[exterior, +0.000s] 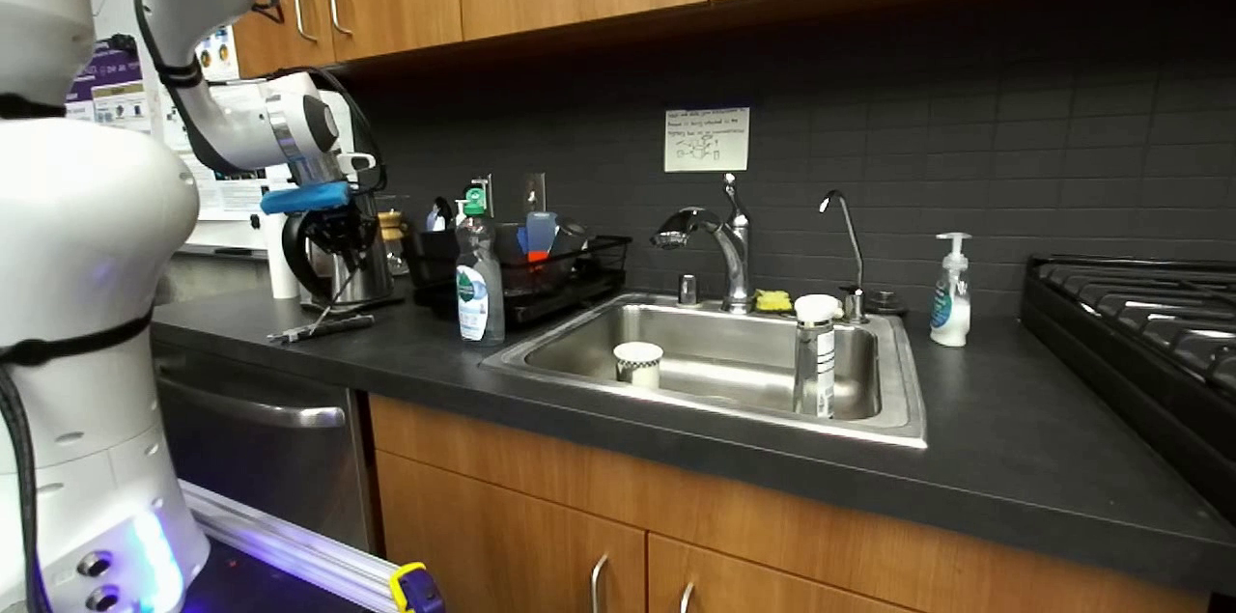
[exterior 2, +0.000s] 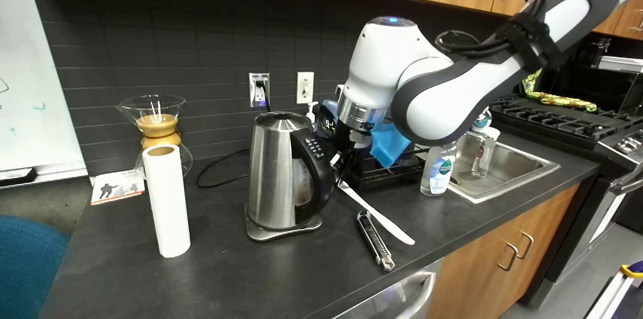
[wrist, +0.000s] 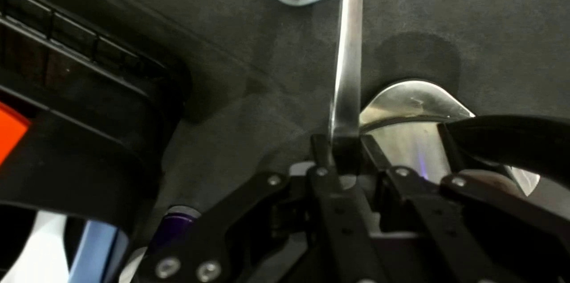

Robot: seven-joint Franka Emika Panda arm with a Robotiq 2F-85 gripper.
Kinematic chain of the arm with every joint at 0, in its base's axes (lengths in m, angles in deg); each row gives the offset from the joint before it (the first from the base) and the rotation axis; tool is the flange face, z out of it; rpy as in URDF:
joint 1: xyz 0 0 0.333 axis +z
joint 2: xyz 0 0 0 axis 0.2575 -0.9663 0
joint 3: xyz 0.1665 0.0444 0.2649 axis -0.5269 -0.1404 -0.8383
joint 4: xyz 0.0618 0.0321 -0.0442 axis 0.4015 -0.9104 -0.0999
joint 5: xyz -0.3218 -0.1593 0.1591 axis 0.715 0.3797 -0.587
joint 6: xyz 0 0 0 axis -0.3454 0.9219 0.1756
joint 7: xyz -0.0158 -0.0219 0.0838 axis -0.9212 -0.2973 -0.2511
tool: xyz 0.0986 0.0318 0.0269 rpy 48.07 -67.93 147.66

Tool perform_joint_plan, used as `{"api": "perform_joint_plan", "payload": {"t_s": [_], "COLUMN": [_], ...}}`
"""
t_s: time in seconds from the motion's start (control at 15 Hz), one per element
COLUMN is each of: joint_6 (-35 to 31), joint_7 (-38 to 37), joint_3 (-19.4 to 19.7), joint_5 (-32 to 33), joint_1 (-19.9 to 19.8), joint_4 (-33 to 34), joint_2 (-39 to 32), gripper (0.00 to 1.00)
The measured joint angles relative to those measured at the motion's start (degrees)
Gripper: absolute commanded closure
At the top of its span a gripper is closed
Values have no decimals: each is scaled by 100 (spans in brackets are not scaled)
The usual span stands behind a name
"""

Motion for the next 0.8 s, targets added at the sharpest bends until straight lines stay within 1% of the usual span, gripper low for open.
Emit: {"api": "perform_joint_plan", "payload": {"t_s": [0.4, 0.8], "joint_6": [4, 1], "joint_7": [1199, 2530], "joint_3": [116, 246], "joint_5": [-34, -320], "joint_1": [1, -27], "joint_4": [141, 153], "joint_2": [-216, -236], "gripper": [95, 95]}}
